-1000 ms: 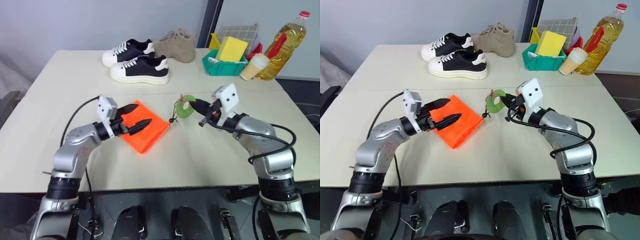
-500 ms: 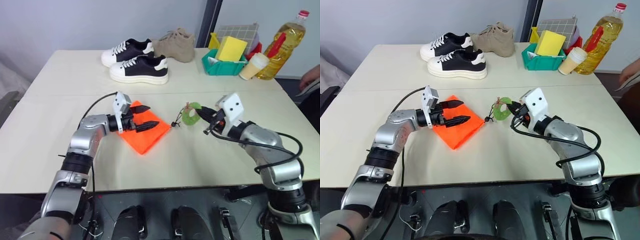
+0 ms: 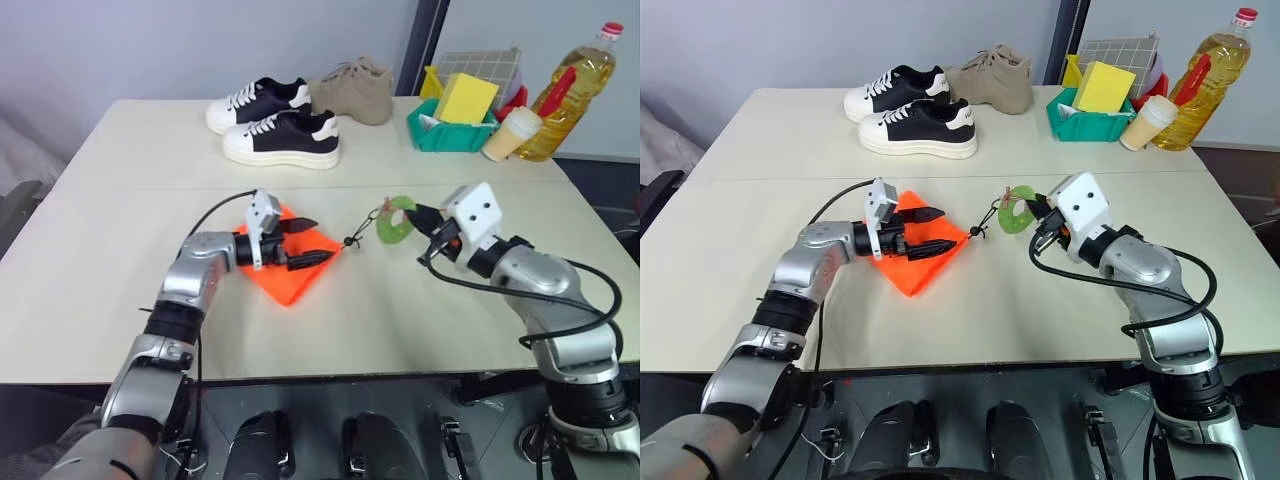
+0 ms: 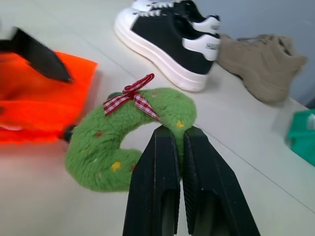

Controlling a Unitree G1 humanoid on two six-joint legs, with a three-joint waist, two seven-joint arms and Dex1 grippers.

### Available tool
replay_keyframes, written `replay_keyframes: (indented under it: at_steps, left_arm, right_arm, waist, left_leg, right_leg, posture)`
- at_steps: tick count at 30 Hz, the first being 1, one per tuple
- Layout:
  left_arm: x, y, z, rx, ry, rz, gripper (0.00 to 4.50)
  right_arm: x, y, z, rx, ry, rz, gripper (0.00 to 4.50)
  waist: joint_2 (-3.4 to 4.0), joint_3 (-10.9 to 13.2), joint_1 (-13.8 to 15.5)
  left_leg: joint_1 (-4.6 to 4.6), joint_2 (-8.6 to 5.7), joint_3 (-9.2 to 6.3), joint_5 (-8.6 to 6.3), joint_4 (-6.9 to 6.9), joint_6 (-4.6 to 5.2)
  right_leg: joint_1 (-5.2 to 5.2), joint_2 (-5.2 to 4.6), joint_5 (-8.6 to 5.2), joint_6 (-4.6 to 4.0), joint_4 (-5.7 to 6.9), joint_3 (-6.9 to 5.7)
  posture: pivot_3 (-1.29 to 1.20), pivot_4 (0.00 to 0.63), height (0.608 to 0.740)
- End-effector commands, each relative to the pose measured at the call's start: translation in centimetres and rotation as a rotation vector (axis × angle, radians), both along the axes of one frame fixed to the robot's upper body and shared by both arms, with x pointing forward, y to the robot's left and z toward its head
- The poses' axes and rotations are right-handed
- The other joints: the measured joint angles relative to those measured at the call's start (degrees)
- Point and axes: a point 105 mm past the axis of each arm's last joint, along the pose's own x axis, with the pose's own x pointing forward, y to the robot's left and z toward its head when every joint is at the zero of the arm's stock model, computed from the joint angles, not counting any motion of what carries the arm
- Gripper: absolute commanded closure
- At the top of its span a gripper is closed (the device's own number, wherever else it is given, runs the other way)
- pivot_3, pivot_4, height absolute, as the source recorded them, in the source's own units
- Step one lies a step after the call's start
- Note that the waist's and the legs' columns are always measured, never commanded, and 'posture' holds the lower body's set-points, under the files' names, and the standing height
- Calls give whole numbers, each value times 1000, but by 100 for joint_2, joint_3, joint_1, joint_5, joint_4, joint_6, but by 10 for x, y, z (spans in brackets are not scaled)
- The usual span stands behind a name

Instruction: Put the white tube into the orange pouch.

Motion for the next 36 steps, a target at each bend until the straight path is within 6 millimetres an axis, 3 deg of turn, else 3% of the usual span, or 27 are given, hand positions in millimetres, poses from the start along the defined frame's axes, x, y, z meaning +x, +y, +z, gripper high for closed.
replay_keyframes:
  at_steps: [1,6,13,22,26,31,36]
  left_arm:
    - [4,-4,13,5,-81,-3,14]
    - [2,-1,6,48,-132,12,14]
    - [-9,9,1,44,-156,52,14]
    - [-23,8,12,30,-371,178,14]
    - [-41,1,3,84,-449,149,14]
    - [-41,-3,2,84,-534,248,14]
    - [-37,-6,1,27,-501,352,14]
  right_arm:
    - [-8,14,20,13,-81,56,4500]
    - [-18,39,27,65,-91,178,4500]
    - [-26,58,34,99,-92,275,4500]
    - [-27,65,32,109,-83,299,4500]
    - [-28,68,32,115,-79,316,4500]
    - [-31,71,32,124,-74,351,4500]
    - [-33,74,30,117,-61,378,4500]
  waist:
    - [0,0,-9]
    - [0,0,-36]
    - [0,0,-19]
    - [0,0,-6]
    - [0,0,-10]
    - [0,0,9]
    - [0,0,63]
  left_leg:
    - [0,0,0,0,0,0]
    - [0,2,-1,0,-2,0]
    - [-1,2,-2,0,0,1]
    - [0,2,-3,-1,1,2]
    - [2,2,-3,-1,0,2]
    - [2,2,-3,-21,2,36]
    - [3,2,-2,-23,3,39]
  right_leg:
    - [0,0,0,0,0,0]
    - [-1,2,0,0,1,0]
    - [0,0,0,0,0,3]
    - [3,-3,0,-1,1,5]
    - [4,-3,0,-1,1,5]
    - [4,-4,1,-1,2,4]
    - [5,-4,0,-1,2,5]
  posture:
    - [0,150,740]
    - [0,150,740]
    - [0,150,740]
    - [0,150,740]
    - [0,150,740]
    - [0,150,740]
    - [0,150,740]
